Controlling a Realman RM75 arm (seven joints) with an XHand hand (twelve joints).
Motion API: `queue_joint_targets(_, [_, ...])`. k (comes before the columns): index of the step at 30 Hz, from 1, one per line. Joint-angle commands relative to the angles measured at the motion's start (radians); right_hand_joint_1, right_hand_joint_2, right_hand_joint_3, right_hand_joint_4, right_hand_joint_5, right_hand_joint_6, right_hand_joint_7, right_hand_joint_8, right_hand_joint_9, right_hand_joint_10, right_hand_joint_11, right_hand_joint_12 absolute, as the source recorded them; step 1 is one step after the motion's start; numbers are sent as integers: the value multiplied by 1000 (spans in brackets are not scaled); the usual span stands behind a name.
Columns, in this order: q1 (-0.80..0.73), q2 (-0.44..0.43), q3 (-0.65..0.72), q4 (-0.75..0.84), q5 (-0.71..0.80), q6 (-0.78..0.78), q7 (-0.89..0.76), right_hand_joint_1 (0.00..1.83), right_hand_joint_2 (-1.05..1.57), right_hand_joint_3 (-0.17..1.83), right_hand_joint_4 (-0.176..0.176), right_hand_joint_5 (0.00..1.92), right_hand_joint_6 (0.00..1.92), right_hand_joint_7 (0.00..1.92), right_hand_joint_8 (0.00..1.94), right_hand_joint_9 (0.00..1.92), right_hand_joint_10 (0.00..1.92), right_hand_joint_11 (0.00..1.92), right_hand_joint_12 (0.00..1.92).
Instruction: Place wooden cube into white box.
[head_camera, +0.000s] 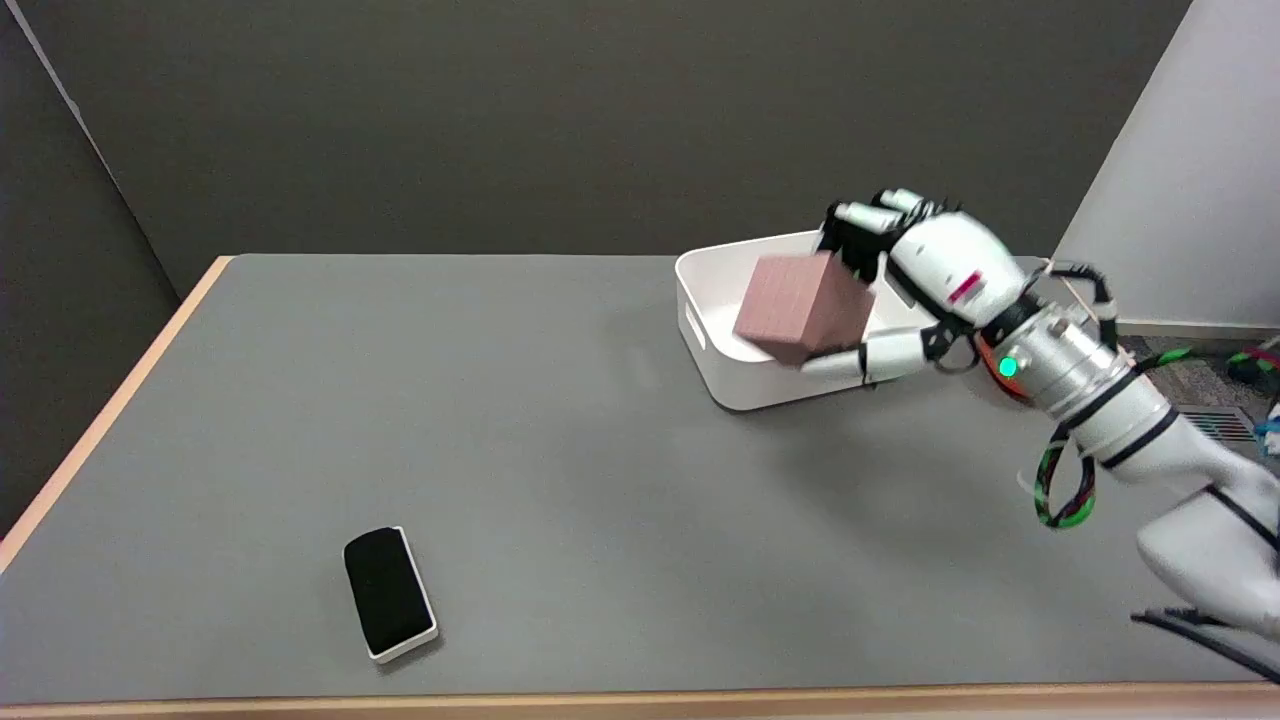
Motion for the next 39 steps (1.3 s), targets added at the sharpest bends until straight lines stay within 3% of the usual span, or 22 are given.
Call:
queue_joint_targets(1, [300, 56, -4, -205, 39, -38, -20, 1173, 1177, 250, -176, 577, 1433, 781, 1631, 811, 1409, 336, 1921])
queue_joint_targets(6, [562, 58, -218, -516, 39, -22, -10, 1165, 1206, 205, -167, 561, 1454, 773, 1636, 793, 1396, 312, 1921])
queue_joint_targets(14, [836, -7, -468, -961, 28, 108, -8, 1172, 1194, 215, -176, 567, 1448, 787, 1613, 800, 1407, 322, 1921])
queue_joint_targets(20, [858, -16, -500, -1044, 25, 158, 91, 1168, 1197, 209, -160, 564, 1450, 781, 1606, 797, 1414, 296, 1921])
queue_joint_targets(21, [856, -16, -500, -1052, 25, 158, 115, 1132, 1142, 295, -142, 544, 1389, 762, 1526, 778, 1399, 279, 1920])
queue_joint_targets(23, [845, -13, -492, -1061, 31, 158, 137, 906, 762, 890, -90, 433, 963, 647, 1074, 667, 1334, 275, 1908])
queue_joint_targets(25, [825, -7, -469, -1053, 35, 160, 132, 837, 738, 896, -72, 338, 671, 540, 756, 526, 1179, 374, 1680])
queue_joint_targets(29, [756, 8, -356, -1033, 40, 204, 137, 725, 653, 898, -42, 196, 393, 369, 467, 277, 934, 212, 1428])
queue_joint_targets(31, [721, 12, -291, -1042, 67, 269, 139, 652, 627, 947, -35, 154, 390, 309, 461, 245, 850, 181, 1376])
queue_joint_targets(34, [688, 29, -237, -1075, 141, 355, 145, 599, 619, 870, -25, 90, 307, 219, 326, 151, 778, 140, 1345])
queue_joint_targets(39, [617, 87, -210, -1131, 320, 447, 239, 586, 591, 889, -29, 58, 251, 159, 319, 131, 742, 110, 1329])
